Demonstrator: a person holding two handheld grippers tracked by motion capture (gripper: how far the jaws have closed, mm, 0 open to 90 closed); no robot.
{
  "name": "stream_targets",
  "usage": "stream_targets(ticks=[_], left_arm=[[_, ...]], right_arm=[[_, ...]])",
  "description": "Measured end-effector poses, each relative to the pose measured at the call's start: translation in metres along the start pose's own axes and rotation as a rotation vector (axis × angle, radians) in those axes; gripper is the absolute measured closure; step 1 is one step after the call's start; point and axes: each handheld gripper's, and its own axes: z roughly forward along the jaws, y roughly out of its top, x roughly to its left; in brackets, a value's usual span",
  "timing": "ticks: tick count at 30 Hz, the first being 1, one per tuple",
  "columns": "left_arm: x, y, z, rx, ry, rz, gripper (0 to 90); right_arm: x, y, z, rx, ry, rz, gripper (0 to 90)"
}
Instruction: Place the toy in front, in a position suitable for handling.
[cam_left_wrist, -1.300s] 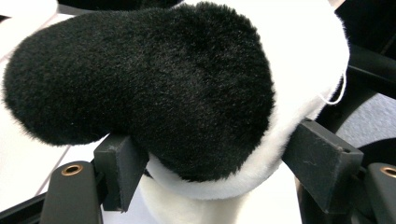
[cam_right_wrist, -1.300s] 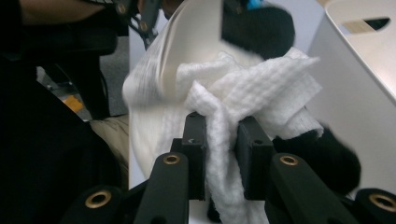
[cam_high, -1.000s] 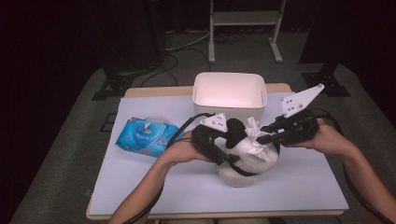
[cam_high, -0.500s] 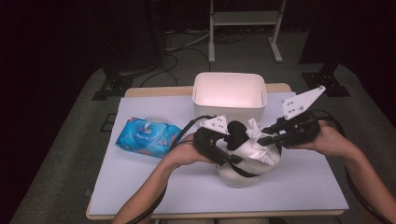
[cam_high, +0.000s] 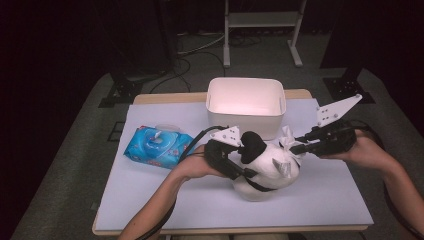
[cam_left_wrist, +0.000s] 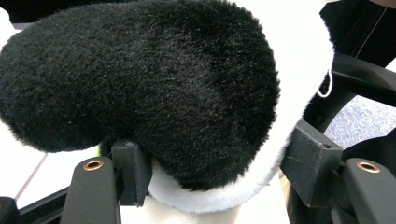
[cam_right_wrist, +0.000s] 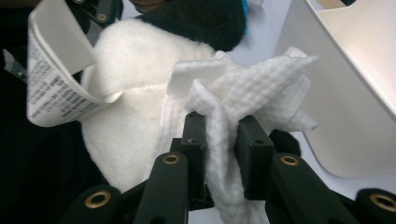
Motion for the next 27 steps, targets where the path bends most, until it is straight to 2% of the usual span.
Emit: stream_targets(ticks=[5, 12, 16, 18, 21, 25, 27], left_arm=[[0.0, -0.001, -0.002, 0.004, 0.0, 0.009, 33.6], [0.001, 0.0, -0.004, -0.002, 0.014, -0.001, 33.8], [0.003, 0.001, -0.005, -0.003, 0.026, -0.03, 34.2], [0.003, 0.003, -0.004, 0.003, 0.027, -0.022, 34.2], [0.002, 0.007, -0.003, 0.019, 0.031, -0.008, 34.3], [0.002, 0.011, -0.003, 0.034, 0.042, 0.001, 34.3], [0.003, 0.01, -0.005, 0.035, 0.045, -0.001, 34.2]], right_arm=[[-0.007, 0.001, -0.002, 0.014, -0.041, 0.008, 74.4], [-0.003, -0.001, -0.004, 0.016, -0.039, 0.008, 74.3], [0.001, -0.001, -0.004, 0.022, -0.008, -0.003, 74.3], [0.004, 0.001, -0.002, 0.033, -0.002, -0.017, 74.3], [0.008, 0.007, 0.0, 0.014, 0.031, -0.033, 74.3], [0.014, 0.019, 0.002, -0.017, 0.045, -0.063, 74.3], [0.016, 0.022, 0.002, -0.012, 0.041, -0.079, 74.3]])
